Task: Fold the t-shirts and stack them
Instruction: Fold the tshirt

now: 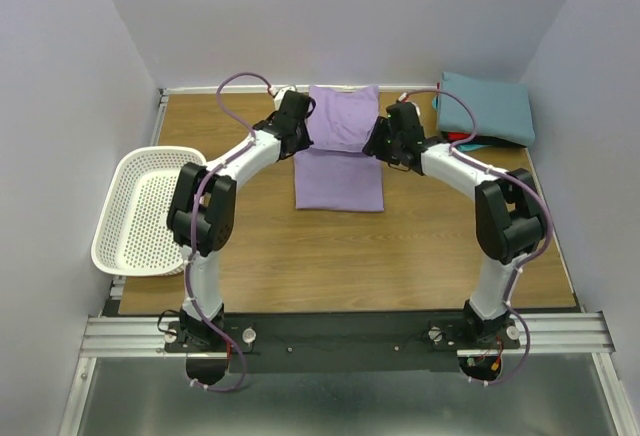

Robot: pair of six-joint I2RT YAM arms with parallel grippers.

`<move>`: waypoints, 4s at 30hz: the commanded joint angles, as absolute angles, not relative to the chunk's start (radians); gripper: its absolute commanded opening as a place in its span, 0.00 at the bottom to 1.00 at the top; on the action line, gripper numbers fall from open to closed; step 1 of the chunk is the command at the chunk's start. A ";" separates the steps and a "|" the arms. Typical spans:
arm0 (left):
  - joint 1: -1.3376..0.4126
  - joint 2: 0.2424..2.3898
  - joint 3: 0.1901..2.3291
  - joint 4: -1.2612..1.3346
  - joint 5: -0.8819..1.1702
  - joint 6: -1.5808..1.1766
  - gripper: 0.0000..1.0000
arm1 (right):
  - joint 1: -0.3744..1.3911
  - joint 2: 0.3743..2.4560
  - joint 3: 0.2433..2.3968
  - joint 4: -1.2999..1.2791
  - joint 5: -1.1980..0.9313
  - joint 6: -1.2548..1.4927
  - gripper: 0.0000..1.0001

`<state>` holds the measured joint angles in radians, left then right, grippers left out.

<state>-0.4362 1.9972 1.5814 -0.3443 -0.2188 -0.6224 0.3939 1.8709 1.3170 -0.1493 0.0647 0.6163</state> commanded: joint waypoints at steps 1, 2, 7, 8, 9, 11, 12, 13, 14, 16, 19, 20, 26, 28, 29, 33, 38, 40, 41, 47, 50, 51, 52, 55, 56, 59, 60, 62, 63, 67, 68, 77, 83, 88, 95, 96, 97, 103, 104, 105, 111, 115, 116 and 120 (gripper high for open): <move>-0.451 1.959 1.529 -0.336 -0.183 -0.673 0.15 | 0.443 1.897 1.319 -0.137 0.037 0.592 0.57; -0.459 1.968 1.528 -0.334 -0.175 -0.673 0.14 | 0.454 1.910 1.331 -0.138 0.032 0.588 0.56; -0.466 2.045 1.580 -0.324 -0.157 -0.666 0.14 | 0.462 2.008 1.448 -0.137 0.009 0.577 0.49; -0.468 2.075 1.609 -0.324 -0.141 -0.661 0.14 | 0.463 2.038 1.463 -0.138 0.006 0.571 0.48; -0.468 2.075 1.609 -0.324 -0.130 -0.660 0.13 | 0.463 2.052 1.480 -0.138 0.006 0.568 0.47; -0.468 2.115 1.652 -0.319 -0.108 -0.655 0.13 | 0.463 2.103 1.537 -0.140 0.015 0.563 0.44; -0.468 2.140 1.664 -0.321 -0.103 -0.653 0.13 | 0.462 2.117 1.557 -0.140 0.012 0.560 0.42; -0.468 2.152 1.693 -0.321 -0.101 -0.650 0.13 | 0.462 2.135 1.574 -0.140 0.014 0.557 0.40; -0.468 2.175 1.721 -0.322 -0.100 -0.647 0.13 | 0.462 2.164 1.603 -0.140 0.018 0.555 0.40; -0.466 2.201 1.755 -0.333 -0.097 -0.641 0.13 | 0.459 2.200 1.632 -0.140 0.023 0.554 0.38; -0.466 2.247 1.814 -0.348 -0.097 -0.630 0.13 | 0.453 2.255 1.683 -0.140 0.046 0.549 0.38; -0.465 2.256 1.827 -0.351 -0.095 -0.629 0.13 | 0.449 2.272 1.692 -0.140 0.046 0.546 0.38; -0.466 2.296 1.850 -0.361 -0.087 -0.638 0.15 | 0.448 2.316 1.681 -0.141 0.031 0.537 0.38; -0.466 2.299 1.823 -0.362 -0.092 -0.652 0.15 | 0.446 2.313 1.654 -0.141 0.031 0.537 0.38; -0.466 2.296 1.810 -0.361 -0.094 -0.669 0.15 | 0.448 2.306 1.643 -0.141 0.031 0.535 0.38; -0.474 2.272 1.729 -0.351 -0.110 -0.718 0.15 | 0.448 2.280 1.599 -0.140 0.023 0.532 0.38; -0.488 2.214 1.596 -0.311 -0.101 -0.781 0.15 | 0.453 2.226 1.516 -0.140 -0.040 0.525 0.38; -0.492 2.174 1.528 -0.281 -0.091 -0.799 0.15 | 0.457 2.182 1.450 -0.138 -0.043 0.531 0.38; -0.498 2.155 1.502 -0.269 -0.083 -0.804 0.15 | 0.462 2.168 1.430 -0.137 -0.041 0.529 0.38; -0.538 2.013 1.292 -0.196 -0.077 -0.833 0.15 | 0.491 2.034 1.223 -0.114 -0.048 0.552 0.38; -0.568 1.927 1.162 -0.157 -0.081 -0.862 0.15 | 0.500 1.944 1.111 -0.088 -0.052 0.564 0.38; -0.575 1.902 1.126 -0.141 -0.081 -0.874 0.15 | 0.500 1.900 1.089 -0.084 -0.054 0.565 0.38; -0.590 1.858 1.059 -0.112 -0.078 -0.877 0.15 | 0.502 1.878 1.062 -0.081 -0.066 0.566 0.38; -0.617 1.784 0.953 -0.084 -0.071 -0.894 0.15 | 0.503 1.780 0.973 -0.075 -0.112 0.565 0.39; -0.623 1.749 0.927 -0.081 -0.069 -0.900 0.16 | 0.502 1.729 0.929 -0.074 -0.123 0.560 0.39; -0.638 1.695 0.841 -0.042 -0.063 -0.905 0.16 | 0.502 1.657 0.879 -0.077 -0.115 0.560 0.40; -0.638 1.681 0.830 -0.040 -0.063 -0.904 0.16 | 0.502 1.632 0.867 -0.078 -0.109 0.561 0.40; -0.637 1.640 0.818 -0.035 -0.067 -0.882 0.16 | 0.502 1.577 0.845 -0.080 -0.104 0.565 0.40; -0.638 1.614 0.824 -0.041 -0.075 -0.874 0.15 | 0.502 1.560 0.845 -0.080 -0.104 0.565 0.41; -0.638 1.533 0.848 -0.096 -0.142 -0.865 0.16 | 0.502 1.514 0.842 -0.092 -0.086 0.561 0.41; -0.635 1.514 0.854 -0.154 -0.175 -0.894 0.17 | 0.502 1.505 0.841 -0.100 -0.083 0.560 0.42; -0.554 1.388 0.783 -0.307 -0.272 -0.957 0.18 | 0.502 1.447 0.819 -0.129 -0.101 0.554 0.49; -0.552 1.361 0.720 -0.282 -0.189 -0.943 0.18 | 0.502 1.401 0.792 -0.170 -0.140 0.563 0.49; -0.552 1.252 0.621 -0.215 -0.152 -0.928 0.20 | 0.502 1.339 0.713 -0.192 -0.147 0.586 0.49; -0.543 1.318 0.692 -0.219 -0.189 -0.891 0.25 | 0.502 1.356 0.706 -0.192 -0.127 0.586 0.49; -0.534 1.336 0.704 -0.219 -0.187 -0.884 0.26 | 0.502 1.359 0.710 -0.193 -0.117 0.586 0.49; -0.528 1.373 0.713 -0.207 -0.172 -0.859 0.27 | 0.502 1.370 0.724 -0.193 -0.111 0.578 0.49; -0.506 1.482 0.759 -0.152 -0.152 -0.805 0.29 | 0.502 1.402 0.759 -0.192 -0.051 0.548 0.49; -0.505 1.494 0.775 -0.156 -0.152 -0.801 0.30 | 0.502 1.422 0.776 -0.192 -0.040 0.535 0.49; -0.503 1.503 0.784 -0.164 -0.161 -0.801 0.31 | 0.502 1.431 0.785 -0.190 -0.022 0.531 0.50; -0.500 1.534 0.796 -0.130 -0.147 -0.778 0.35 | 0.502 1.509 0.862 -0.173 0.028 0.496 0.54; -0.499 1.571 0.816 -0.101 -0.120 -0.746 0.35 | 0.500 1.569 0.910 -0.160 0.029 0.482 0.56; -0.499 1.578 0.819 -0.097 -0.114 -0.741 0.35 | 0.499 1.584 0.919 -0.152 0.028 0.480 0.56; -0.499 1.600 0.831 -0.089 -0.086 -0.727 0.34 | 0.492 1.637 0.953 -0.133 0.025 0.479 0.56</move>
<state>-0.5037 1.5818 0.8066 -0.1215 -0.1230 -0.7639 0.5018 1.5948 0.9100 -0.1619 -0.0086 0.5007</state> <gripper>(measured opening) 0.342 0.555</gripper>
